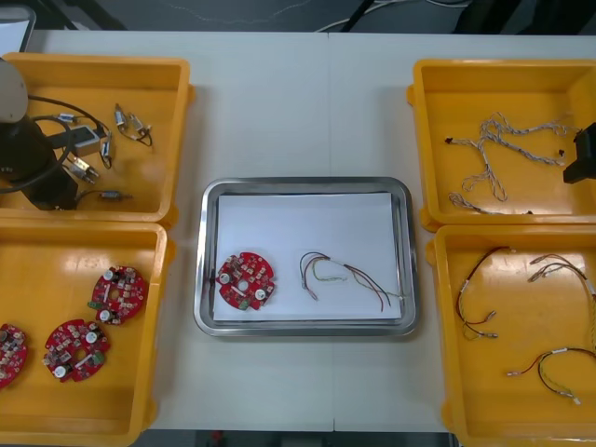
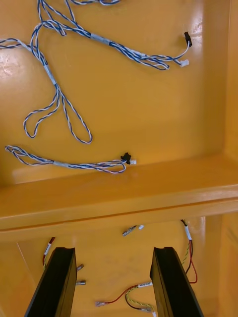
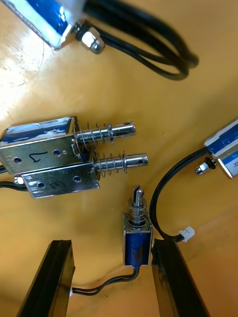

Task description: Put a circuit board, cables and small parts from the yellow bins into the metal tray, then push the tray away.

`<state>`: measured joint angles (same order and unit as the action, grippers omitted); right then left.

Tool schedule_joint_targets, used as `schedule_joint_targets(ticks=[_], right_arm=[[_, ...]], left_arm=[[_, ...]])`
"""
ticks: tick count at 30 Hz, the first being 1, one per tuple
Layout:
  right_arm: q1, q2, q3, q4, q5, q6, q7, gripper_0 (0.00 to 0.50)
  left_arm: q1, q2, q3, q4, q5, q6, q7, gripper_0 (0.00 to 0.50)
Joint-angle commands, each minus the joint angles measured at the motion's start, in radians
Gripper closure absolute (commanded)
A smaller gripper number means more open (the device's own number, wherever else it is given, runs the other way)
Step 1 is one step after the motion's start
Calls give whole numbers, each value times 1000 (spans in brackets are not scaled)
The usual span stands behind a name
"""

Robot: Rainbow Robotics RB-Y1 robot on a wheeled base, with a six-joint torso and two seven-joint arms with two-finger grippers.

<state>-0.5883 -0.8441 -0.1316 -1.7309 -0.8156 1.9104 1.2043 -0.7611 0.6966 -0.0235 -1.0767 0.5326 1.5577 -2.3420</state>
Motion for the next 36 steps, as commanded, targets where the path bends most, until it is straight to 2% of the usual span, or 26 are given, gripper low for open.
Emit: schedule_joint_targets(ticks=[1,4,7,9,10,11,12,13,18,26,33,34,36], right_arm=[[-99,-38,52,63,6,-42,70,59],[-139,-36,95,109,19,-67,81,58],[-176,-32,132,162,23,-97,87,59],[-197,-26,150,192,21,-119,90,59],[-211,-21,159,215,23,-131,92,58],[-223,-13,167,234,27,-143,93,59],[-229,-9,168,243,30,-149,95,60],[-242,0,172,261,36,-159,97,60],[-285,34,178,338,61,-189,107,58],[-317,53,293,406,115,-330,103,58],[-321,94,297,496,119,-458,112,60],[-323,102,297,510,122,-476,113,58],[-321,112,297,522,134,-495,115,60]], left_arm=[[17,1,24,-9,-10,-7,70,89],[17,0,24,-9,-10,-5,70,128],[17,-3,24,-9,-16,-5,70,146],[16,-8,24,-8,-19,-7,72,185],[17,-9,24,-9,-22,-7,73,222],[17,-12,24,-8,-23,-8,73,292],[17,-14,24,-8,-25,-7,73,326],[16,-14,24,-9,-26,-7,76,384],[17,-17,24,-9,-23,-7,81,498],[16,-16,24,-9,-13,-22,89,500],[17,-16,37,-23,-8,-21,89,500],[17,-16,40,-25,-8,-19,89,493],[17,-16,45,-25,-10,-19,86,387]])
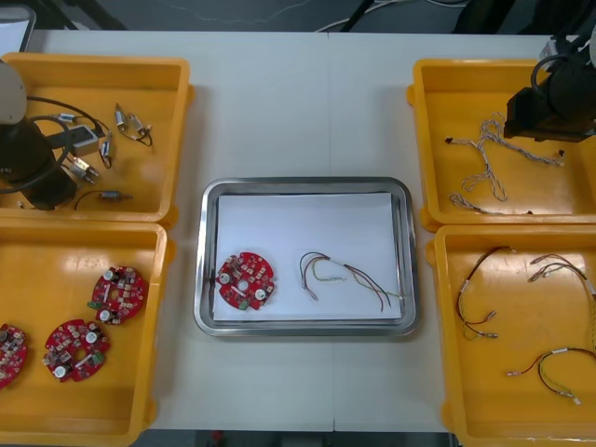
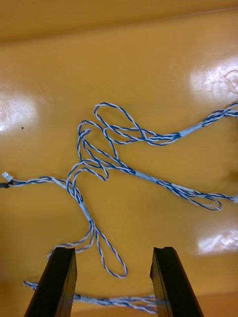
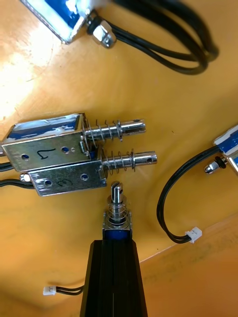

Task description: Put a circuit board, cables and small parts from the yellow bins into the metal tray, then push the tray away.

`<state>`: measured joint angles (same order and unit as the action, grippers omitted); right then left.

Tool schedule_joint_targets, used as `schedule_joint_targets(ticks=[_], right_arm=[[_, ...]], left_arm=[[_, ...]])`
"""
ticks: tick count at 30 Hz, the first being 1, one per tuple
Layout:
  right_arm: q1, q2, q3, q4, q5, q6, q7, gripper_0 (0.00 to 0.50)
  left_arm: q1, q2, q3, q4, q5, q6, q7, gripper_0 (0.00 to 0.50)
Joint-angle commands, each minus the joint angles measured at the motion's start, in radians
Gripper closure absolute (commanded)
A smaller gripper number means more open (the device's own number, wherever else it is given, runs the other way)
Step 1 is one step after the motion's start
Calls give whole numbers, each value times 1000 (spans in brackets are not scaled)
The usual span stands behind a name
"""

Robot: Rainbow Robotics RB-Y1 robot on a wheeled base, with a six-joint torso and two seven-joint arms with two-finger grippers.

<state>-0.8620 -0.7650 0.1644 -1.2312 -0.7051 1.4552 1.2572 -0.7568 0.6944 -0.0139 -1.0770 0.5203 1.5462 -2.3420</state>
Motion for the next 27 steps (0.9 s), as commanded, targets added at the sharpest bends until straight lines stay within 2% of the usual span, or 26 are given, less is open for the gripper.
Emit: schedule_joint_targets(ticks=[1,2,5,7,13,17,27], right_arm=[[-48,42,3,33,30,-49,65,58],[-48,47,1,41,35,-58,65,58],[-48,65,3,58,52,-78,67,60],[-48,76,3,78,55,-95,70,58],[-48,101,23,125,64,-130,87,58],[-45,107,63,133,98,-137,88,59],[-48,130,84,194,99,-196,97,59]], left_arm=[[13,-13,37,-24,4,-8,86,297],[13,-13,40,-23,3,-8,84,279],[13,-13,43,-24,3,-8,82,181],[13,-13,43,-24,3,-8,81,174],[13,-12,58,-40,-8,15,76,174],[13,-12,77,-70,-17,61,76,188],[22,-13,65,-70,-17,41,76,208]])
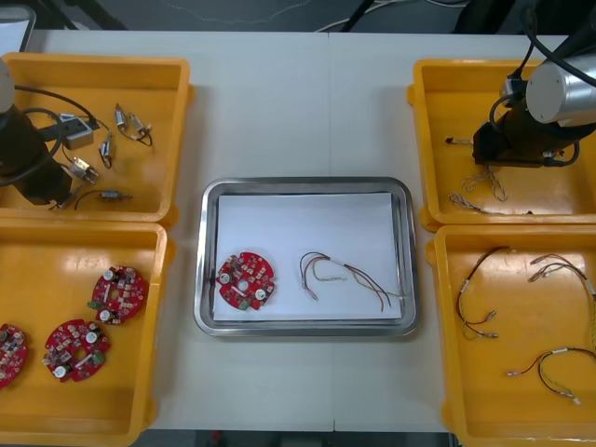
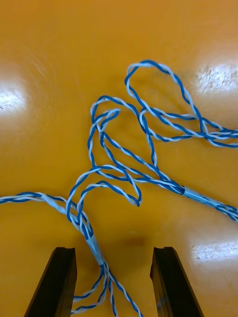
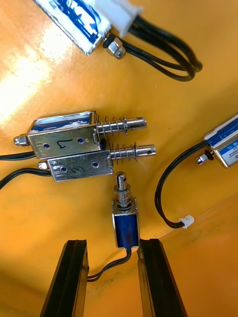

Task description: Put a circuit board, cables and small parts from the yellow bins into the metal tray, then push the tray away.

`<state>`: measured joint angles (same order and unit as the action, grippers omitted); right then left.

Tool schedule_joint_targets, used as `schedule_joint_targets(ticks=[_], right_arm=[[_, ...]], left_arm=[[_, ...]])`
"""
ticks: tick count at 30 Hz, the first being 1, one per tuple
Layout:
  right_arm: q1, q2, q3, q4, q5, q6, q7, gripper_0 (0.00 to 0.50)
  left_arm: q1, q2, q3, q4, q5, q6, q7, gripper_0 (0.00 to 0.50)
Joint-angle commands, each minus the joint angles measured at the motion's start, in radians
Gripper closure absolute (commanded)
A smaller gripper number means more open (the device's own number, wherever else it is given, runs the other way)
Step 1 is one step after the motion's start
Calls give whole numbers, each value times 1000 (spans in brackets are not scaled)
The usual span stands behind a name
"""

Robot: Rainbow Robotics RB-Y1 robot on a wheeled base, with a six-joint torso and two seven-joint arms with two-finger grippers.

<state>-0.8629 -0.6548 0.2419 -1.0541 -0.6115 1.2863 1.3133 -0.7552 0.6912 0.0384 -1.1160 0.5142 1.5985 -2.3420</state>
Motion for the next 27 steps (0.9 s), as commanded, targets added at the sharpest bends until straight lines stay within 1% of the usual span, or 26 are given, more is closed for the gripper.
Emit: schedule_joint_targets(ticks=[1,6,8,9,10,11,13,20,22,25,26,27], right_arm=[[-47,21,7,23,6,-30,43,60],[-44,29,7,32,12,-36,46,59],[-44,29,7,34,12,-36,44,142],[-44,30,7,34,12,-36,44,258],[-47,30,7,34,12,-36,44,401],[-47,30,7,34,10,-36,46,462],[-47,30,7,34,9,-35,46,499],[-47,26,7,32,3,-35,52,500],[-47,21,7,29,1,-35,56,500],[-48,9,7,11,-1,-24,67,500],[-47,1,7,-6,-2,-10,70,500],[-47,-5,7,-21,-2,8,73,500]], left_arm=[[23,-10,6,-31,-10,-19,76,208],[40,-15,-2,-31,-5,-49,79,206],[43,-21,-2,-31,-5,-51,79,208],[43,-22,-2,-31,-5,-51,79,207],[45,-27,-2,-31,-3,-51,79,206],[46,-30,-2,-31,-2,-52,79,206],[46,-35,-2,-31,-2,-52,79,208],[46,-50,-2,-31,-11,-58,86,206],[46,-50,-2,-31,-16,-60,87,213],[46,-52,-2,-31,-19,-61,87,239],[48,-53,-2,-31,-20,-61,87,243],[48,-53,-2,-31,-22,-65,87,258]])
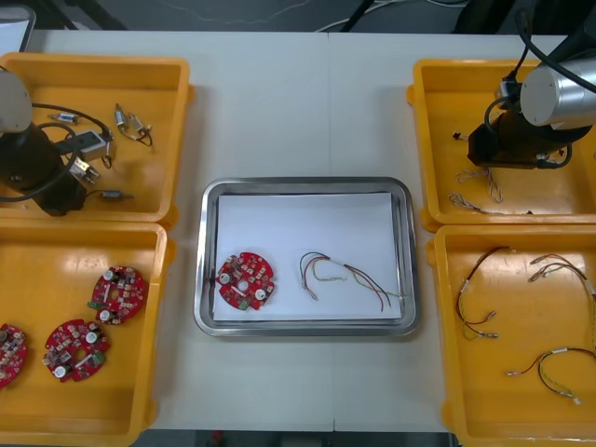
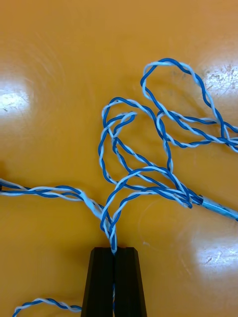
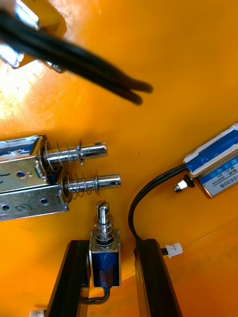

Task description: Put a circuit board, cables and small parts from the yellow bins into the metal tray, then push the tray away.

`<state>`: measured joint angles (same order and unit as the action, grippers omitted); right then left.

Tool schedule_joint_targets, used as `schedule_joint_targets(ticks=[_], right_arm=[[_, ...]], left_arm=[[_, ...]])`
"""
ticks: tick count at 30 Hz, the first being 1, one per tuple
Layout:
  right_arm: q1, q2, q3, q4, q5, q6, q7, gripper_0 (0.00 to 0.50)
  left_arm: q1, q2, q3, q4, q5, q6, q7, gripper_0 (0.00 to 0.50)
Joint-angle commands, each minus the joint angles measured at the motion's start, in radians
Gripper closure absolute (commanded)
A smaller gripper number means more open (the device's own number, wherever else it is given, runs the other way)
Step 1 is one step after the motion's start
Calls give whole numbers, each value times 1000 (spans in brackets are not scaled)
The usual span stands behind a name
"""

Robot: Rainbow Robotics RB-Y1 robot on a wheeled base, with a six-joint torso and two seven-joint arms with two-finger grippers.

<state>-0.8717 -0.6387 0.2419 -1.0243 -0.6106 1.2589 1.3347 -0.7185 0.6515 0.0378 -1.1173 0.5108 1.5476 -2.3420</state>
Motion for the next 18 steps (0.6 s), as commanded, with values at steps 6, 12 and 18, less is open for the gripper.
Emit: schedule_joint_targets(ticks=[6,12,18], right_arm=[[-38,-48,-23,-122,-14,134,70,500],[-38,-61,-89,-177,-24,229,100,500],[-38,-70,-167,-246,-34,356,132,500]], left_arm=[[11,-18,-1,-30,-23,-17,89,499],[10,-18,-1,-30,-15,-17,92,500],[8,-18,16,-52,-5,0,95,500]])
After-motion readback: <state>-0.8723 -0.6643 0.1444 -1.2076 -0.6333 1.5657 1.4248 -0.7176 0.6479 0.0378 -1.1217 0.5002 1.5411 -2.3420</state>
